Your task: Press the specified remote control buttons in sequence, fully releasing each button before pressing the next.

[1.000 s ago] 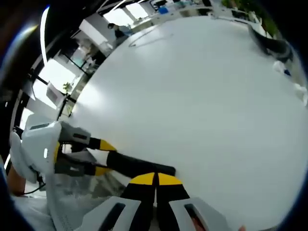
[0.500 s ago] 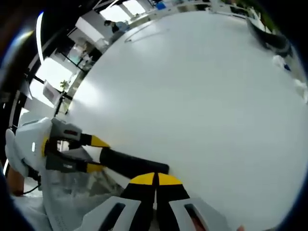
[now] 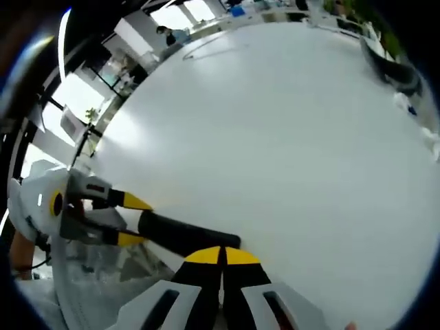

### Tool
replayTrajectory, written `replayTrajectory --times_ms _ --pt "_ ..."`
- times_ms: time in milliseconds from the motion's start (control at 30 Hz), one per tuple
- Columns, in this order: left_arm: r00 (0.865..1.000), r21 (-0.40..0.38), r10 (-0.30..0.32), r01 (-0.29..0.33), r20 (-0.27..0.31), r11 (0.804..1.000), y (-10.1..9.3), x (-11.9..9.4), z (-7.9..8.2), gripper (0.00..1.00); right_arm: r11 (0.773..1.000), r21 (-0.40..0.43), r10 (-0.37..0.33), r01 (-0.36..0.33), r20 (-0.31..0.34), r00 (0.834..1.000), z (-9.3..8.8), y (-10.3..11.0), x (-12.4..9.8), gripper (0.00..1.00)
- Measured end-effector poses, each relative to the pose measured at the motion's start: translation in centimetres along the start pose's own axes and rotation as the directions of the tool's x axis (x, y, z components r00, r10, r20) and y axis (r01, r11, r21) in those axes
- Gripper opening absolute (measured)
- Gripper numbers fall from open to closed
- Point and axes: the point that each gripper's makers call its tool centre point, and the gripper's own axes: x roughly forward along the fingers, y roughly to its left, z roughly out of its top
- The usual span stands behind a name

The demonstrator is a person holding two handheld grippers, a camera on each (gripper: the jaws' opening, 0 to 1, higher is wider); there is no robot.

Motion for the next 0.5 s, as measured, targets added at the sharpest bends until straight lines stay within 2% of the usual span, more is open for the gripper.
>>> replayTrajectory --times_ms 67,167,267,333,500 --pt "0.998 -0.052 0.019 -0.016 0.053 0.999 -0.06 0.0 0.18 0.25 1.0 0.008 0.004 -0.004 0.004 1.0 0.01 0.03 -0.04 0.0" --pt "0.989 -0.128 0.068 -0.051 0.131 0.99 0.04 0.07 0.42 0.25 1.0 0.013 0.008 -0.008 0.013 1.0 0.02 0.02 -0.03 0.0" --pt "0.98 -0.138 0.093 -0.069 0.176 0.988 -0.17 -0.04 0.36 0.26 0.999 0.027 0.016 -0.017 0.019 1.0 0.02 -0.02 -0.06 0.0" --pt "0.985 -0.11 0.082 -0.066 0.15 0.992 -0.28 0.03 0.49 0.26 0.998 0.051 0.029 -0.03 0.023 0.999 -0.05 -0.05 -0.1 0.0" --pt "0.984 -0.128 0.084 -0.065 0.157 0.99 -0.24 0.06 0.37 0.26 0.998 0.05 0.045 -0.047 0.026 0.999 -0.07 0.06 -0.12 0.0"
